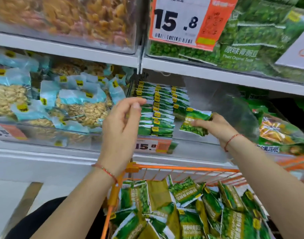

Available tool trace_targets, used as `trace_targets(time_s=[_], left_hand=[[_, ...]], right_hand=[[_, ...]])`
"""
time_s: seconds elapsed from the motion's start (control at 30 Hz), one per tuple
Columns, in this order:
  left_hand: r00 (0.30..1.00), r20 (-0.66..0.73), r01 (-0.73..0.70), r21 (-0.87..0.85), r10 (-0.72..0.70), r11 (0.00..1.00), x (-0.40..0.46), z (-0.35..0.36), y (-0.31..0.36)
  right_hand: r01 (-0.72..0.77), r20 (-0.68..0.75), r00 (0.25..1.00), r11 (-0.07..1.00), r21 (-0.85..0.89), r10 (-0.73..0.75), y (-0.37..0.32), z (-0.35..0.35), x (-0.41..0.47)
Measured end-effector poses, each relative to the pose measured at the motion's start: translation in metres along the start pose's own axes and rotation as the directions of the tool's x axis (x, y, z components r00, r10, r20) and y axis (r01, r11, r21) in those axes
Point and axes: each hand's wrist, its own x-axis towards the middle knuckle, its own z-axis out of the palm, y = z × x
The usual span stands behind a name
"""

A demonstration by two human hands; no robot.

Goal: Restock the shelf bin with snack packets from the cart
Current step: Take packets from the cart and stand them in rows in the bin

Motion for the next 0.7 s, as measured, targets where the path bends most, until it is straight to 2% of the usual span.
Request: trace_targets(time_s=[0.1,0.23,0.3,0.43,0.57,0.7], left_hand=[[1.0,-0.019,0.01,0.018,-0.01,1.0,0.007,-0.001,-0.006],[1.0,-0.017,-0.02,0.073,0.021,0.997,0.01,0.001,-0.003],[0.999,-0.005,-0.047,0.087,0.048,0.995,0.009,0.001,-0.001],[1.0,-0.003,-0.019,0.104,0.02,0.994,0.009,-0.001,-0.006],[1.0,0.004,-0.023,0.105,0.023,0.994,0.007,-0.002,-0.007],[0.998,0.024,-0.058,0.14,0.055,0.988,0.005,-0.001,-0.008]], right_hand=[[-0.087,0.078,0.993,0.994,-0.066,0.092,0.007,0.01,0.025],[-0.155,0.12,0.979,0.986,-0.062,0.162,0.007,0.024,0.041],[-0.155,0.077,0.984,0.984,-0.085,0.161,0.009,0.027,0.047],[-0.14,-0.018,0.99,0.958,-0.25,0.14,0.007,0.028,0.055],[-0.07,-0.004,0.997,0.96,-0.272,0.071,-0.007,0.039,0.061],[-0.192,-0.029,0.981,0.964,-0.185,0.19,-0.001,0.047,0.06]])
